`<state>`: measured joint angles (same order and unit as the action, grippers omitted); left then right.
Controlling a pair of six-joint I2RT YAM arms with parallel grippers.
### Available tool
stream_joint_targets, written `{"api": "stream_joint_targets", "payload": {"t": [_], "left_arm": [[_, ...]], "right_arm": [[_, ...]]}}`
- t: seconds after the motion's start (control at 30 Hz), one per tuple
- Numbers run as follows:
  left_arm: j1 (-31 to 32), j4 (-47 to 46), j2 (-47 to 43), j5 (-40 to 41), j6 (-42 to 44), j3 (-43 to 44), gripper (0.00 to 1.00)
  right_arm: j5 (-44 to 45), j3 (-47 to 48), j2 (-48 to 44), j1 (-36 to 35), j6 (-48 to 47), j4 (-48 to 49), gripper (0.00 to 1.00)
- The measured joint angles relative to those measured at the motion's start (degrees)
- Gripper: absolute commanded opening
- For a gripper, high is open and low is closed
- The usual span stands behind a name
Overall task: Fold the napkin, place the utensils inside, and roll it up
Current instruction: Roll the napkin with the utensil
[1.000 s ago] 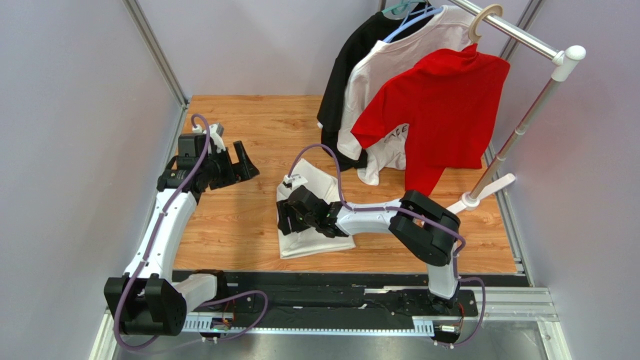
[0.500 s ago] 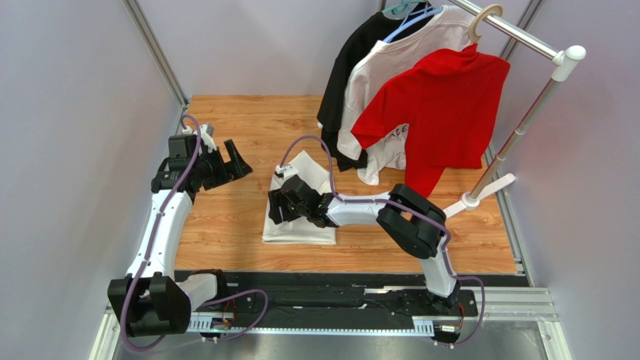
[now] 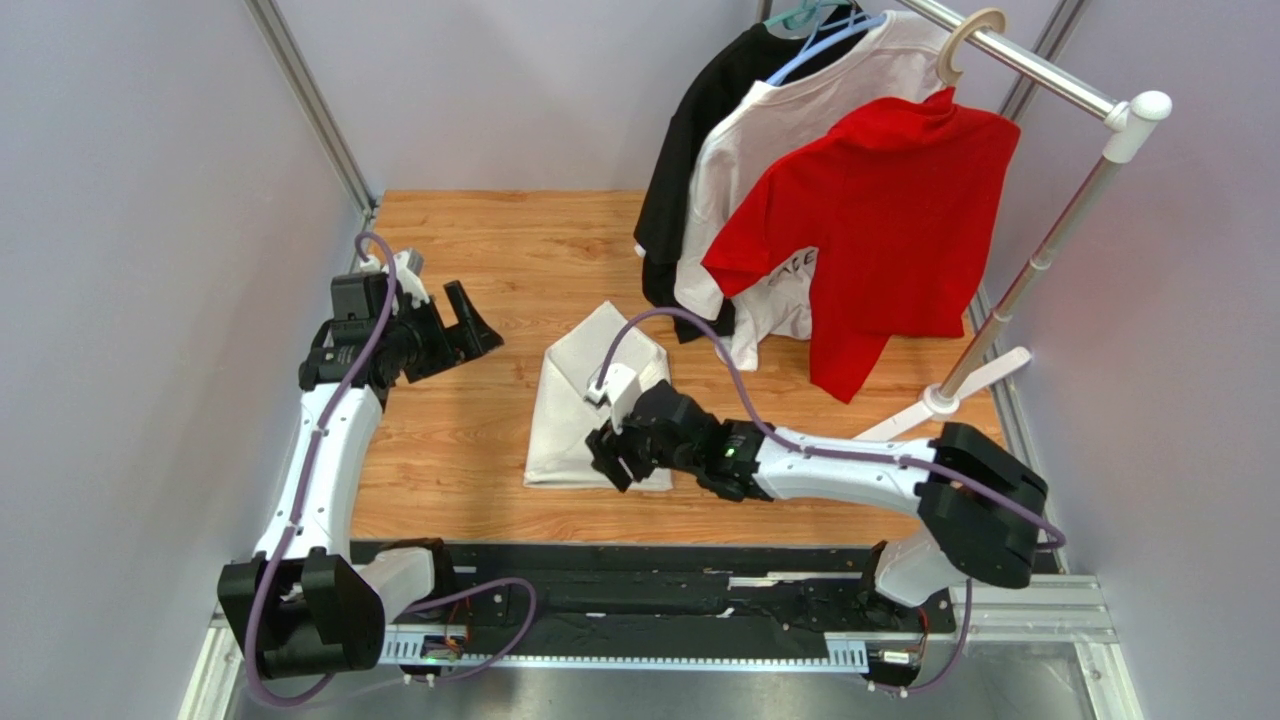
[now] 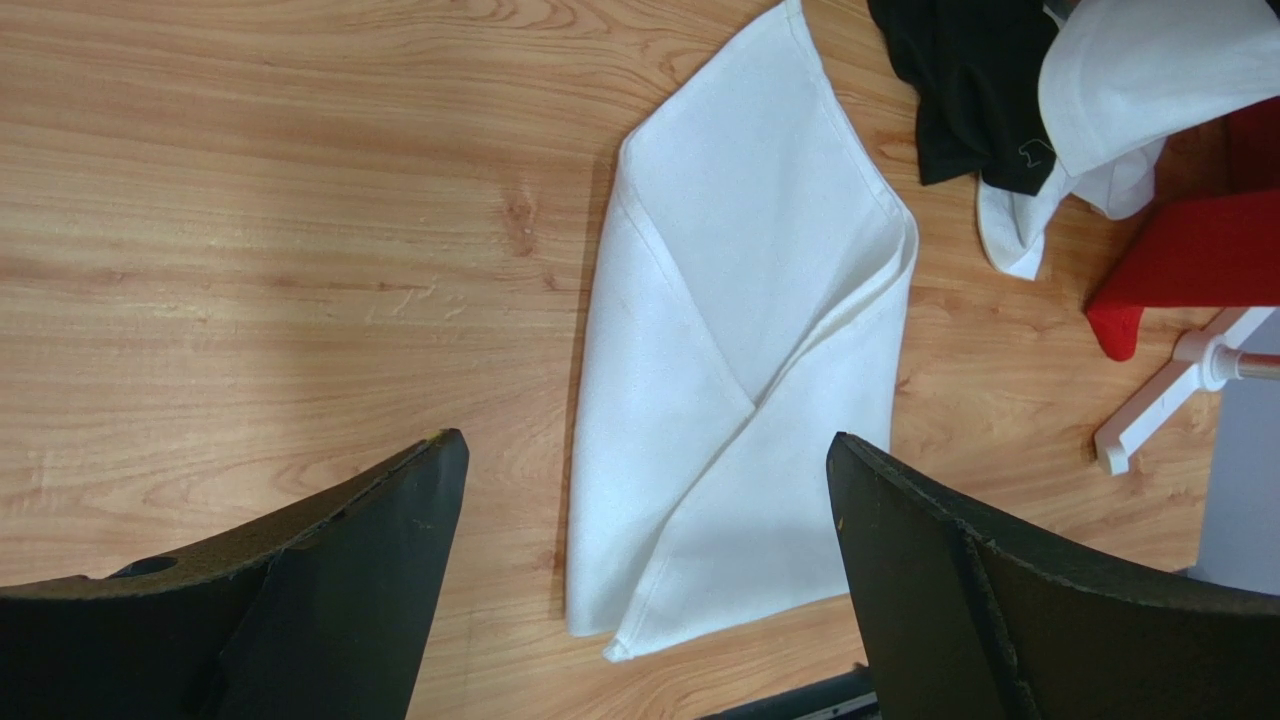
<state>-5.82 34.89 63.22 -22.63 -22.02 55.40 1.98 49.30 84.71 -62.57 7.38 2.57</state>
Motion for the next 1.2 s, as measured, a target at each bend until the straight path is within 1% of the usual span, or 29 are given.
{"api": "stream_joint_targets", "payload": {"t": [0.23, 0.3, 0.33, 0.6, 0.77, 0.87, 1.1, 1.2], "left_arm": [[0.0, 0.0, 0.0, -0.2, 0.0, -0.6, 0.99], [0.0, 0.0, 0.0, -0.3, 0.0, -0.6, 0.99], [0.0, 0.0, 0.0, -0.3, 0.0, -0.6, 0.99], [0.0, -0.1, 0.0, -1.6, -0.1, -0.6, 0.99], [0.0, -0.3, 0.2, -2.4, -0.2, -0.6, 0.99], [0.0, -0.4, 0.3, -2.7, -0.2, -0.6, 0.99], [-0.1, -0.5, 0.9, -3.9, -0.3, -0.6, 0.99], [-0.1, -0.8, 1.2, -4.5, -0.4, -0.6, 0.99]], "right_arm": [[0.6, 0.2, 7.7, -5.4, -9.5, -1.6, 0.61], [1.3, 1.4, 9.2, -6.8, -12.2, -2.7, 0.6], [2.3, 3.1, 10.8, -8.4, -15.1, -3.2, 0.6], [6.8, 4.0, 13.3, -10.9, -19.5, -3.1, 0.55], [9.9, 3.9, 15.2, -10.9, -21.4, -2.1, 0.46], [11.3, 3.5, 15.7, -10.9, -22.5, -1.3, 0.42], [13.8, 3.0, 17.3, -11.4, -23.8, 0.2, 0.41], [15.1, 3.0, 17.9, -12.1, -24.2, 1.0, 0.38]]}}
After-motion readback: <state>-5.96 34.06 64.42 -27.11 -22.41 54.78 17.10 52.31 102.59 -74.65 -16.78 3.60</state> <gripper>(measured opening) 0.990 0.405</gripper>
